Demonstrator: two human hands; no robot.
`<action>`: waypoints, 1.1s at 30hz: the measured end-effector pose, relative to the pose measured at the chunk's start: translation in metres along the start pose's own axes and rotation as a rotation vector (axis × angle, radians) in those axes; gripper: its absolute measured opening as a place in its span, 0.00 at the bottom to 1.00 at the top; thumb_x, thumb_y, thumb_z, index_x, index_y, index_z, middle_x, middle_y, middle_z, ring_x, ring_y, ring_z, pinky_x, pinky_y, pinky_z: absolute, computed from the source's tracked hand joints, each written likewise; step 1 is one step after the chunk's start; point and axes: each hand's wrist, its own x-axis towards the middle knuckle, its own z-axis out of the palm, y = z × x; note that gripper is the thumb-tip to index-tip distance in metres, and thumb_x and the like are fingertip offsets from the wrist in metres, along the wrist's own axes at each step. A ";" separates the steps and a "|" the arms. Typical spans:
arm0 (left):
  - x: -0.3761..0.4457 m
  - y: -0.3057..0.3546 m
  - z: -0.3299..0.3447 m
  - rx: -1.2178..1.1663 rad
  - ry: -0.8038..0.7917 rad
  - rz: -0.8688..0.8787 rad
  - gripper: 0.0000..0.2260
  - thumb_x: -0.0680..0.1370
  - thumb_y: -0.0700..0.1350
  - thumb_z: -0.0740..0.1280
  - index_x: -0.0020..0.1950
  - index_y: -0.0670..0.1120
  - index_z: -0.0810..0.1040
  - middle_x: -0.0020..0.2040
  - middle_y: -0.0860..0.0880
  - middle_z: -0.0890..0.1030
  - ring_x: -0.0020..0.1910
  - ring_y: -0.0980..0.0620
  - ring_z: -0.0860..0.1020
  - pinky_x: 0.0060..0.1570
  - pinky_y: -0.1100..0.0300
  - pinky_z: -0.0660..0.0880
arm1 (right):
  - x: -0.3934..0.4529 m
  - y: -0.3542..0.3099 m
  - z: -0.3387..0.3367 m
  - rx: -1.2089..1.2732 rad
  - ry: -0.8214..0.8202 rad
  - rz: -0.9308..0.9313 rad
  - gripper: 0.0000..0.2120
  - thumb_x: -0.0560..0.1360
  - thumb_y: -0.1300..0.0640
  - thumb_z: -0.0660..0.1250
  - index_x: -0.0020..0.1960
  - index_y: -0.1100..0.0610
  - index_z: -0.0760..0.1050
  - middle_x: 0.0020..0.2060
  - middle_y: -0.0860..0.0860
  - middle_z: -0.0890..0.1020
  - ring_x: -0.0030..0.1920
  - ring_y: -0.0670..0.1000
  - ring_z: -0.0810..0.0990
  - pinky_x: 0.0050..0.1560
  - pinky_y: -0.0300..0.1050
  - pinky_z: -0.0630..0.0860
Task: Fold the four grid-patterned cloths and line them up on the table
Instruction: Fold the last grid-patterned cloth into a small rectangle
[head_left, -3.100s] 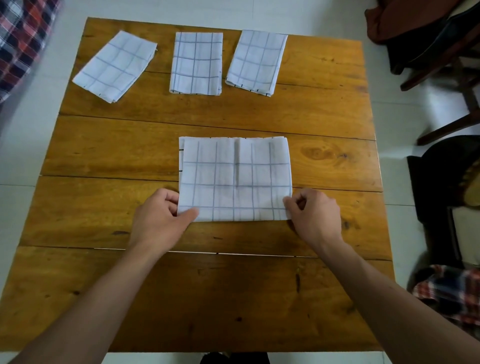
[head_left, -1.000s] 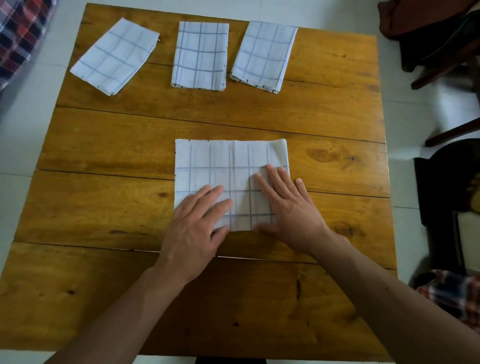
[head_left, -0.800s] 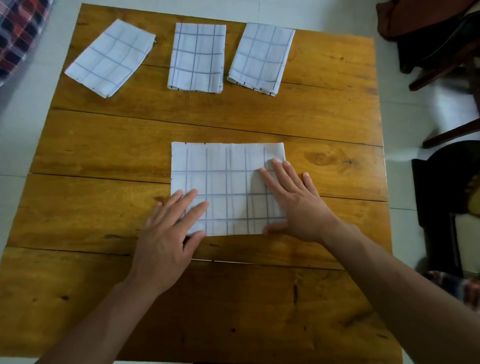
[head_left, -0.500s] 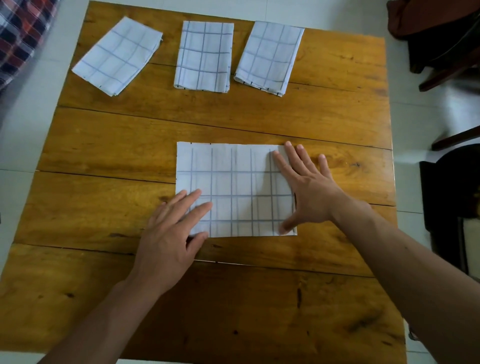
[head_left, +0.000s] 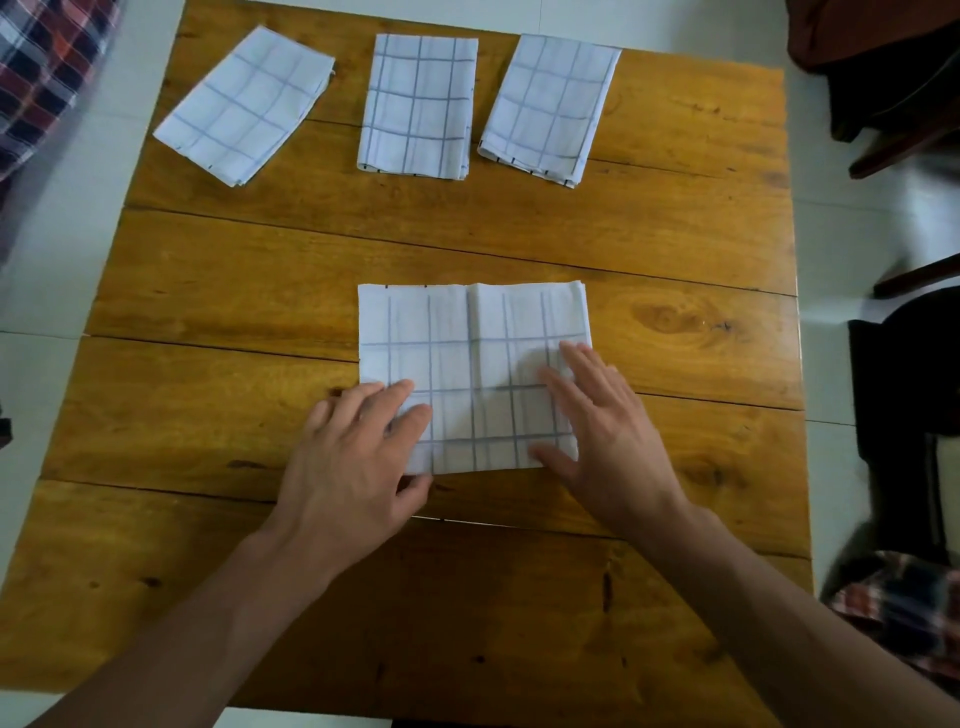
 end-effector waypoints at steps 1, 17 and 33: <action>-0.001 0.002 -0.001 0.011 0.000 0.001 0.29 0.69 0.58 0.74 0.66 0.47 0.77 0.68 0.44 0.75 0.66 0.42 0.73 0.57 0.44 0.73 | -0.001 0.001 0.002 0.021 -0.024 0.018 0.38 0.73 0.46 0.72 0.78 0.51 0.58 0.79 0.51 0.54 0.79 0.52 0.47 0.78 0.59 0.49; 0.006 -0.019 0.007 -0.079 0.220 0.061 0.17 0.67 0.37 0.74 0.55 0.43 0.80 0.52 0.46 0.82 0.52 0.44 0.78 0.52 0.52 0.69 | 0.012 0.011 -0.006 0.074 -0.088 0.050 0.50 0.68 0.43 0.76 0.80 0.48 0.49 0.80 0.46 0.48 0.79 0.49 0.42 0.78 0.57 0.41; -0.040 0.001 -0.009 -0.396 0.446 -0.005 0.13 0.73 0.38 0.69 0.57 0.42 0.76 0.48 0.46 0.82 0.49 0.48 0.80 0.49 0.52 0.72 | -0.019 -0.062 0.014 0.053 0.067 -0.247 0.38 0.66 0.42 0.77 0.72 0.50 0.68 0.73 0.52 0.68 0.76 0.54 0.60 0.74 0.53 0.58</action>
